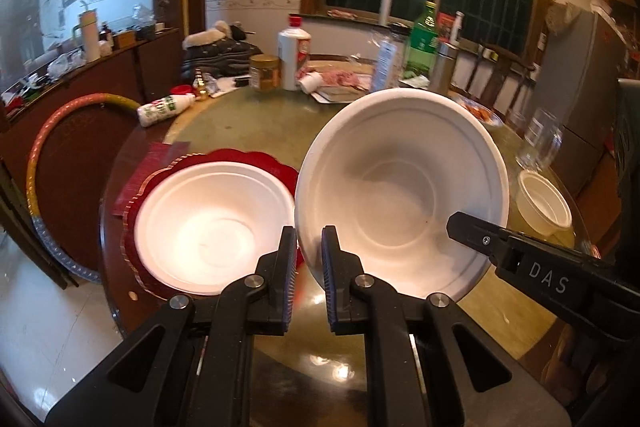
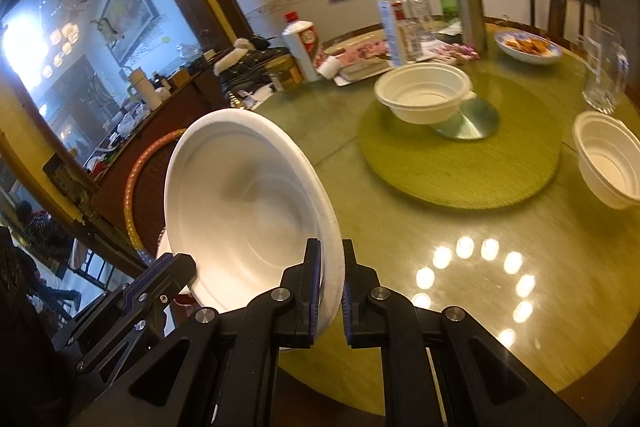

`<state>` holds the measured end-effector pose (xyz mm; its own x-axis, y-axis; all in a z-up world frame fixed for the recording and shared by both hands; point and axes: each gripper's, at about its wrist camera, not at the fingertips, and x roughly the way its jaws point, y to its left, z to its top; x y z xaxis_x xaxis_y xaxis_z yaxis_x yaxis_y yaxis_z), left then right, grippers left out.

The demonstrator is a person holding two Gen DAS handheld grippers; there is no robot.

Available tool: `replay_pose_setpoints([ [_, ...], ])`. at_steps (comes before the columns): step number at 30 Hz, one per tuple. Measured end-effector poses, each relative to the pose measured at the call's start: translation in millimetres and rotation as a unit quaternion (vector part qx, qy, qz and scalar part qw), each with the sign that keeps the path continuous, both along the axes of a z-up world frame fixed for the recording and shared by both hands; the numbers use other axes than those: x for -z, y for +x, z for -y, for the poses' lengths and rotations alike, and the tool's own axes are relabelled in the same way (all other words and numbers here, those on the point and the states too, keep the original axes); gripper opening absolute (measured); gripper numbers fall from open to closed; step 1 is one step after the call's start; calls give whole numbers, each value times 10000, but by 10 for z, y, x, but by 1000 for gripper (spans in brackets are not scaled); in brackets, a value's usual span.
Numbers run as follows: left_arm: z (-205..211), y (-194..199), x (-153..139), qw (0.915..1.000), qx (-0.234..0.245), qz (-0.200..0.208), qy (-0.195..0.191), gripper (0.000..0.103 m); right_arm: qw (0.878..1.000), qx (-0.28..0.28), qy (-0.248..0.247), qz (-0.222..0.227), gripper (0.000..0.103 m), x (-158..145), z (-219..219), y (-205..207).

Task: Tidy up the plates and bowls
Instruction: 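Carry the large white foam bowl to the red plate stack, then lower the foam bowl into the stacked bowls and open the left gripper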

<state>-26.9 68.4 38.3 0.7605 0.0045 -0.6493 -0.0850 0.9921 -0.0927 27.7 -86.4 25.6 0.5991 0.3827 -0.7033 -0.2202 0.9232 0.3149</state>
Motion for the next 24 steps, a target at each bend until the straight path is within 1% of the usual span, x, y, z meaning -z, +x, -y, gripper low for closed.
replay_pose_setpoints([
  [7, -331, 12, -26, 9992, -396, 16, -50, 10, 9994, -342, -59, 38, 9, -58, -386, 87],
  [15, -690, 8, 18, 9966, -815, -17, -127, 10, 9977, -669, -124, -43, 9, -16, -833, 221],
  [24, -996, -2, 134, 9933, -1128, -139, -211, 10, 9948, -958, -141, -324, 10, 176, -1220, 359],
])
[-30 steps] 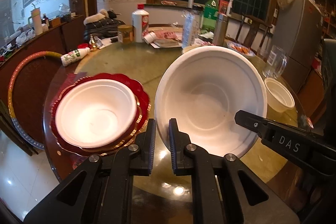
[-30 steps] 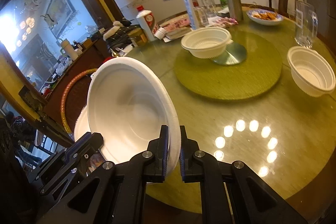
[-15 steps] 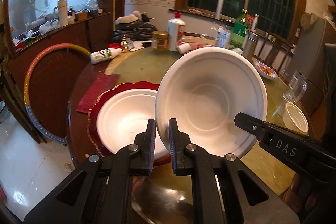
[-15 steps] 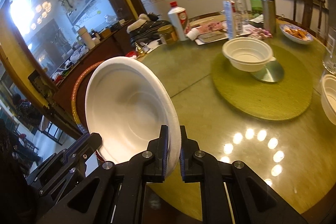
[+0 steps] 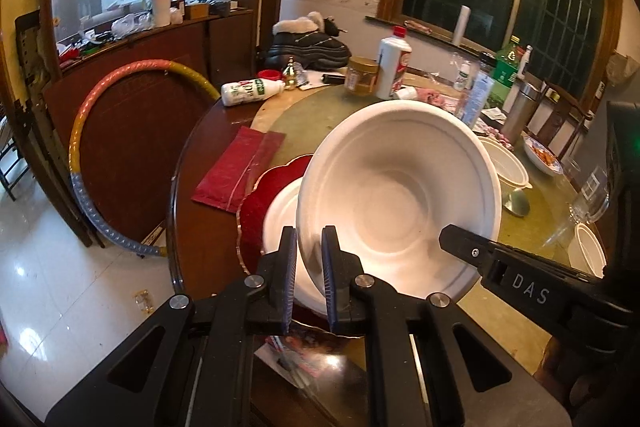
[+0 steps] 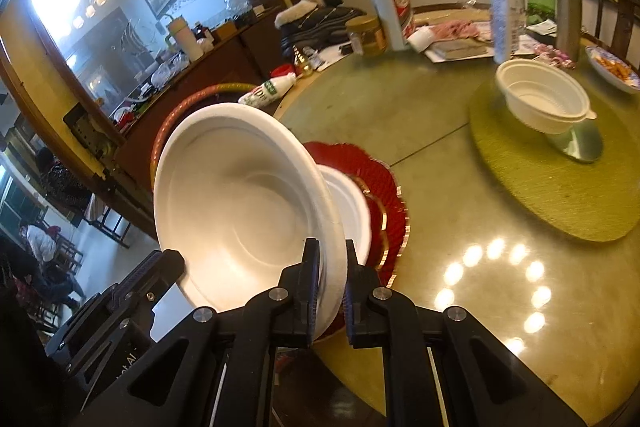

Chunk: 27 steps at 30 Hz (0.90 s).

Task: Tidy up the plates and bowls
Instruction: 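Lower the foam bowl into the stacked bowls and open the left gripper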

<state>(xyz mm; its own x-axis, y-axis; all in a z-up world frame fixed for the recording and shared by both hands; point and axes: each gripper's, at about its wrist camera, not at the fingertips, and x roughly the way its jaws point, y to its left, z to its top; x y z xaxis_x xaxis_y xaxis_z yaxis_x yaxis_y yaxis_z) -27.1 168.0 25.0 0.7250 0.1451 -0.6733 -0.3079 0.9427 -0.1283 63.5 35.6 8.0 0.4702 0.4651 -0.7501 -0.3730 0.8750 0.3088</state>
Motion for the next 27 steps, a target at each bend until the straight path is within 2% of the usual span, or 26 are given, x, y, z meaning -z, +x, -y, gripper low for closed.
replay_pose_setpoints([
  [27, -76, 160, 137, 9993, -179, -273, 198, 10, 9991, -53, 58, -427, 12, 282, -151, 217],
])
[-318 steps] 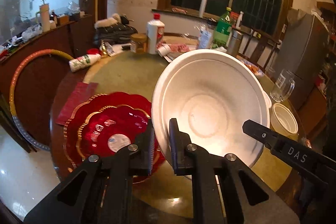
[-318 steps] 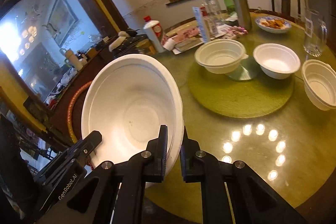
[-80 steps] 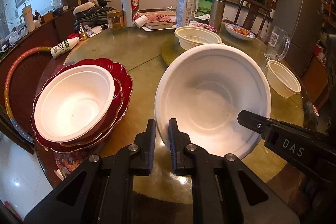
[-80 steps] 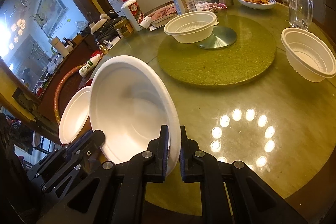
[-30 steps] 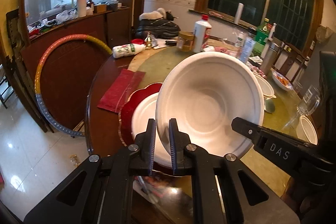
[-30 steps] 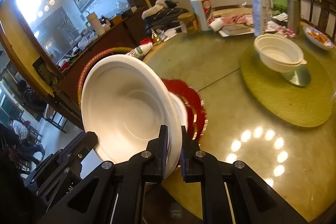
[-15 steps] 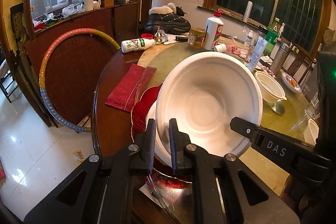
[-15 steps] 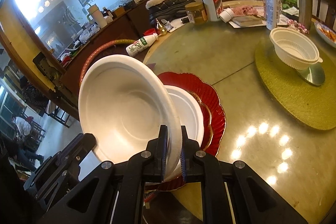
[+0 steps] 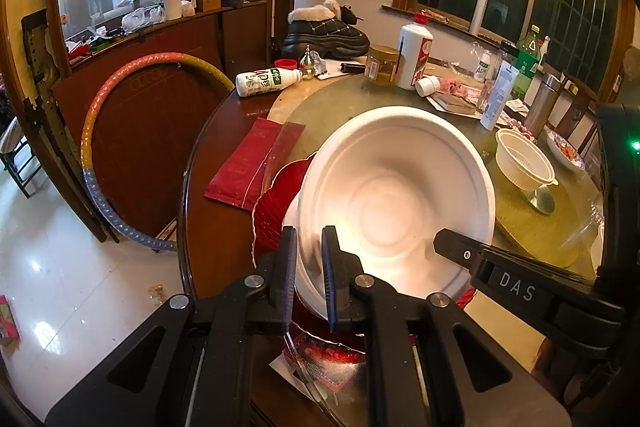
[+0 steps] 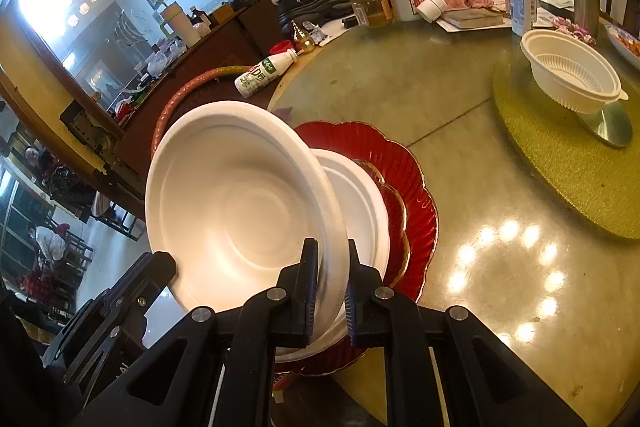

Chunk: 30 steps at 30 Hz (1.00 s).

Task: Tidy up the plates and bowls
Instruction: 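Lower the foam bowl into the stacked bowls and open the left gripper, then move both open grippers toward the white ribbed plastic bowl on the lazy susan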

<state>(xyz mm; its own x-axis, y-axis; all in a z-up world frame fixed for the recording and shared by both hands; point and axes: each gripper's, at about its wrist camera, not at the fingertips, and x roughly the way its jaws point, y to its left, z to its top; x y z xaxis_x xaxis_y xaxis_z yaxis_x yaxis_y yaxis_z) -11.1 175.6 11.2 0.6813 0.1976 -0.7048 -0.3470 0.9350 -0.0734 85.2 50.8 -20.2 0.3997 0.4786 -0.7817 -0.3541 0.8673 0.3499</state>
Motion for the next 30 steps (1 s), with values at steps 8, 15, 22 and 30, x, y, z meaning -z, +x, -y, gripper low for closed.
replay_pose_setpoints([
  [8, -12, 28, 41, 10000, -6, -50, 15, 10, 10000, 23, -30, -25, 12, 32, -1, 0],
  [15, -31, 38, 66, 10000, -8, -53, 9, 10, 9998, 33, -174, 53, 14, 17, -47, -31],
  [22, -71, 49, 77, 10000, -58, -69, -33, 10, 9995, 62, -290, 115, 15, -15, -70, -56],
  [30, -231, -52, -22, 9980, -373, 264, -427, 26, 9988, 356, -123, 309, 41, -138, 76, -98],
])
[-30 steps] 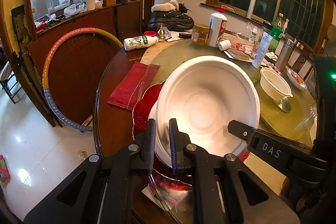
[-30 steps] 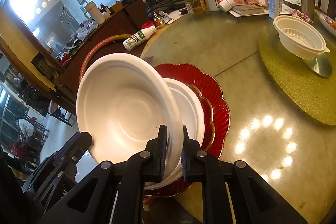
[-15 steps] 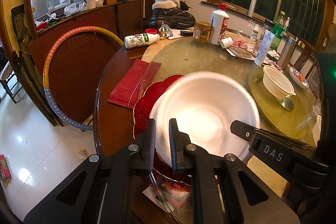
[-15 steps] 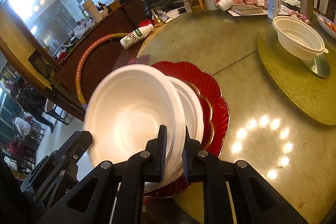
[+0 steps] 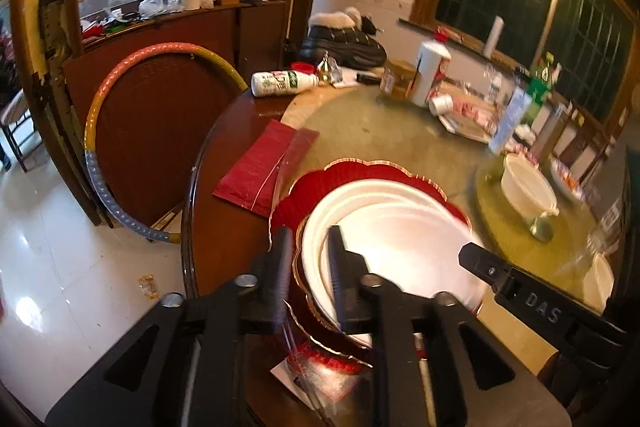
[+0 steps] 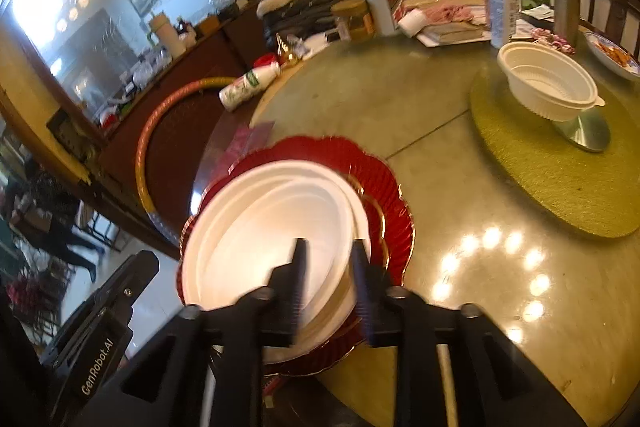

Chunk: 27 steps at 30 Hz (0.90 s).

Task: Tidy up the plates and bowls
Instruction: 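Move both open grippers toward the white ribbed plastic bowl on the lazy susan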

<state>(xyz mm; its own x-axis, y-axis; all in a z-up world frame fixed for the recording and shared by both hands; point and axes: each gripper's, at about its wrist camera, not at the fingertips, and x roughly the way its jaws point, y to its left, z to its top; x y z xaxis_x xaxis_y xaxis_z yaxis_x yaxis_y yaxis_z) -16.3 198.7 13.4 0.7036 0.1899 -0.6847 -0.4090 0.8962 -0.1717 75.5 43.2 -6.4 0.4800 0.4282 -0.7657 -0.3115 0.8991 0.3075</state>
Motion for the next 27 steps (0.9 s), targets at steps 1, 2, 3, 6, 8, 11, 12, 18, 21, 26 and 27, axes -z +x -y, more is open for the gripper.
replay_pose_setpoints([
  [1, -20, -15, -18, 9999, -46, 68, -84, 40, 10000, 33, 55, 59, 49, -26, 30, -11],
  [2, -41, -36, -39, 9996, -104, 164, -185, 49, 9997, 113, 108, 181, 63, -64, 72, -34],
  [3, -58, -62, -67, 9990, -172, 286, -294, 64, 9993, 164, 163, 290, 72, -95, 107, -53],
  [6, -57, -121, -157, 9964, -346, 605, -484, 74, 9973, 330, 328, 576, 79, -176, 259, -105],
  [8, 3, -111, -224, 9961, -316, 677, -465, 74, 9961, 424, 486, 609, 81, -195, 408, -103],
  [11, 224, -37, -319, 9968, 5, 736, -301, 79, 9944, 543, 820, 386, 83, -148, 657, -36],
  [12, 297, -15, -339, 9968, 128, 750, -255, 79, 9929, 582, 1018, 200, 83, -105, 775, 5],
  [18, 967, 234, -425, 9912, 1110, 702, 174, 79, 9843, 948, 1401, -502, 92, 179, 1401, 190],
  [21, 1277, 400, -418, 9863, 1515, 610, 239, 79, 9804, 1061, 1489, -741, 103, 293, 1675, 247],
  [26, 1690, 686, -311, 9803, 1934, 321, 257, 79, 9766, 1401, 1445, -757, 103, 318, 2098, 286],
  [27, 1741, 723, -289, 9798, 1969, 271, 241, 79, 9757, 1457, 1454, -745, 103, 313, 2159, 296],
])
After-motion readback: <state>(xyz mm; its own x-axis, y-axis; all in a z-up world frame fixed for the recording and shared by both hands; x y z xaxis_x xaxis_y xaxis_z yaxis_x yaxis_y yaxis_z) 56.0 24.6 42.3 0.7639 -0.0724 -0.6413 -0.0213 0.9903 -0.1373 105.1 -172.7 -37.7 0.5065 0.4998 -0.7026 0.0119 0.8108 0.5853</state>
